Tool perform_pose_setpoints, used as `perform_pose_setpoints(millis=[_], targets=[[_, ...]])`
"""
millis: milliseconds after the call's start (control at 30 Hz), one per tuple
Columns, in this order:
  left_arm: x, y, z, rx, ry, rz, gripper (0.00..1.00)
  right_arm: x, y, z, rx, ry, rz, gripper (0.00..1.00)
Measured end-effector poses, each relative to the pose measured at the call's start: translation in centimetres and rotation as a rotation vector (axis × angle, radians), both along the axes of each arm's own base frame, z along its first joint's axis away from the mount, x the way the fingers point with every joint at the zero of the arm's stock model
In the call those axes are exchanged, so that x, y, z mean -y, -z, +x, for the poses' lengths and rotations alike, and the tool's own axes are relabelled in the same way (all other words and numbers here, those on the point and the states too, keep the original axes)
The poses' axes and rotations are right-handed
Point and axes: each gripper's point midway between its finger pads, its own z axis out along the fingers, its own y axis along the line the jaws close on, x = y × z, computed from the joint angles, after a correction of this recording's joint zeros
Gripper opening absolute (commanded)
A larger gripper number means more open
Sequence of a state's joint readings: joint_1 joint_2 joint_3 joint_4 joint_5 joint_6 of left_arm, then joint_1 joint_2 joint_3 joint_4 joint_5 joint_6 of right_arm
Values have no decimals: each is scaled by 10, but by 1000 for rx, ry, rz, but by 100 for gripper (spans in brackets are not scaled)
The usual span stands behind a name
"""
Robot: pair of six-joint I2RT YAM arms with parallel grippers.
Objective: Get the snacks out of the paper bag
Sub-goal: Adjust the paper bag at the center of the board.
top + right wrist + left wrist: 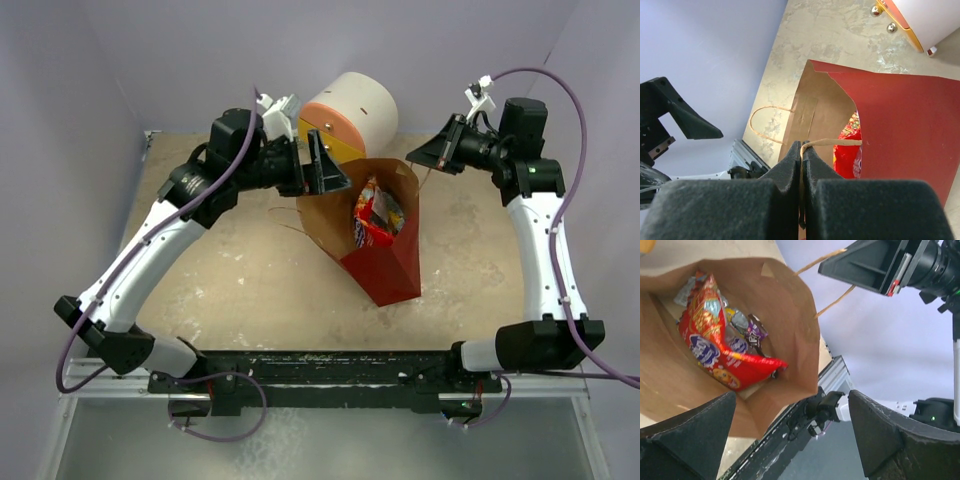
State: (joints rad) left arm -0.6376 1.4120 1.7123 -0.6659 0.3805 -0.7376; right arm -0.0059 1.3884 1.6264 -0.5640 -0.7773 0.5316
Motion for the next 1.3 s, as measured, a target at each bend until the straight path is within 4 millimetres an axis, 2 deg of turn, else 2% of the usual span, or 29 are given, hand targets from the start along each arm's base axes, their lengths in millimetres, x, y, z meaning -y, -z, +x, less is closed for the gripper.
perform_pose_setpoints(millis=[100, 267, 400, 567, 667, 733, 1000, 1133, 1300], targets=[[9, -9, 5, 24, -26, 11, 93, -1, -2, -2, 7, -1, -2, 0], [5, -8, 8, 15, -84, 44, 87, -2, -6, -9, 38, 2, 4, 0], [10, 1, 18, -10, -133, 101, 85, -4, -9, -14, 65, -3, 4, 0], [38, 10, 34, -36, -170, 162, 83, -11, -10, -18, 89, -30, -9, 0], [49, 27, 41, -74, -197, 199, 85, -16, -7, -17, 95, -30, -28, 0], [48, 40, 44, -112, -230, 224, 85, -16, -6, -17, 92, -25, -36, 0], [47, 69, 45, -206, -284, 242, 86, -4, 6, -18, 77, 61, -127, 0], [50, 72, 46, -222, -284, 235, 85, 1, 14, -20, 79, 126, -251, 0], [63, 75, 54, -221, -267, 233, 83, 19, 10, -18, 99, 242, -377, 0]])
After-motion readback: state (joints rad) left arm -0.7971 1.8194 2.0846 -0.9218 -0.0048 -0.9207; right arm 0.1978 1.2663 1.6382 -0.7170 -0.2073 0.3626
